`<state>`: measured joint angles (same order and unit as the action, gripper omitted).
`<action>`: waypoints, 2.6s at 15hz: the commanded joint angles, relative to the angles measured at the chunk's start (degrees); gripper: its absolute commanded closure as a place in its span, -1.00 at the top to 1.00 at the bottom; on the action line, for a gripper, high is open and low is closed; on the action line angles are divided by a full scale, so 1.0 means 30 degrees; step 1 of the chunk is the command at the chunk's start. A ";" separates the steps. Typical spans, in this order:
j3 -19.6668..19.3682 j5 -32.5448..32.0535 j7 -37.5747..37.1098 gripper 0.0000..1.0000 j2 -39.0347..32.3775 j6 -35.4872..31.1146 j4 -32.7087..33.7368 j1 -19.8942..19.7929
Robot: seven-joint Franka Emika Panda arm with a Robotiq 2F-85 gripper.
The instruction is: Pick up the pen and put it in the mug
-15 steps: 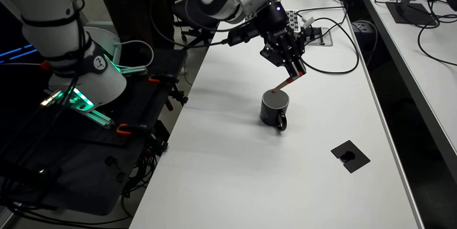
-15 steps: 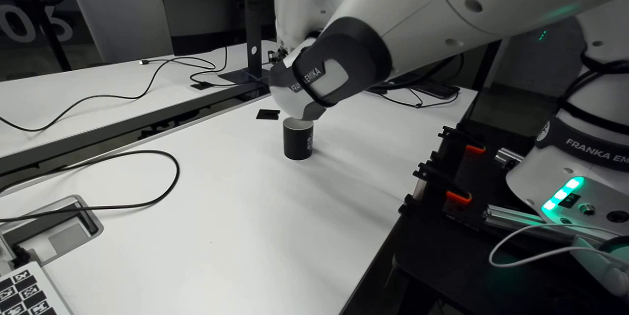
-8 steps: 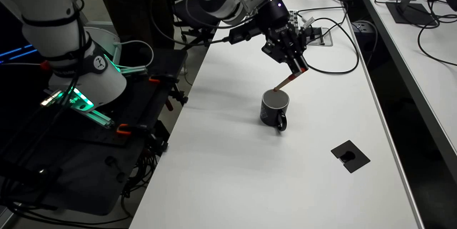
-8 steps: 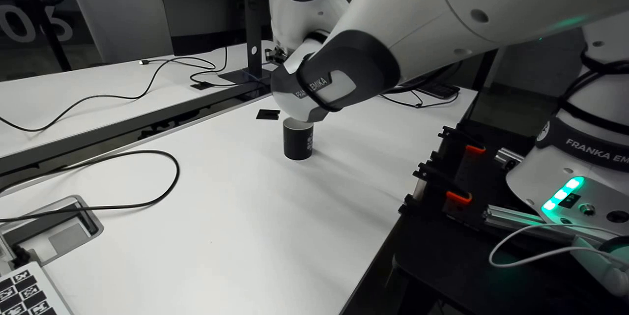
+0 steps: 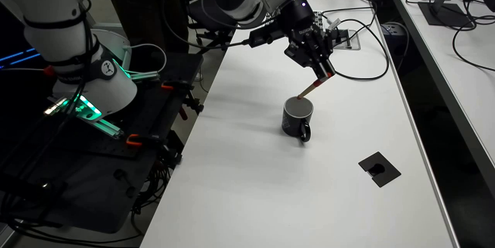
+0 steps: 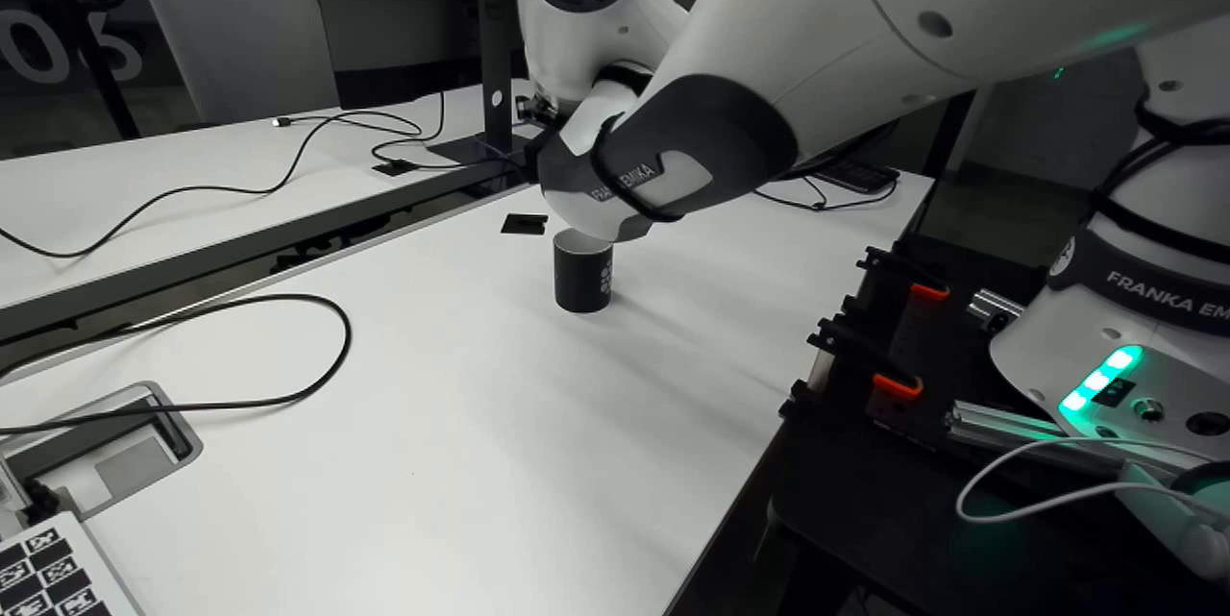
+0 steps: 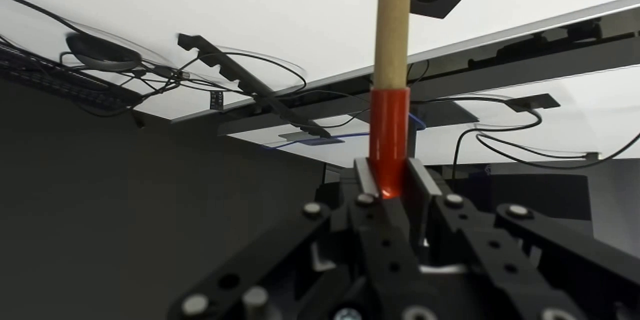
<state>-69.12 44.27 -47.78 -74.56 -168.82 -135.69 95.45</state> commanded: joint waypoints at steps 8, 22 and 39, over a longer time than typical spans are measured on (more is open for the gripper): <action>0.0041 -0.1014 -0.0764 -0.91 0.0396 -0.0305 -0.0128 -0.0152; -0.0021 -0.2454 -0.1793 0.99 0.1063 -0.0062 -0.0142 -0.0122; -0.1216 -0.7606 0.8478 1.00 1.1032 -0.6824 -0.5084 0.2018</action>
<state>-71.81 23.89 -30.59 -51.41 -183.05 -145.55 100.22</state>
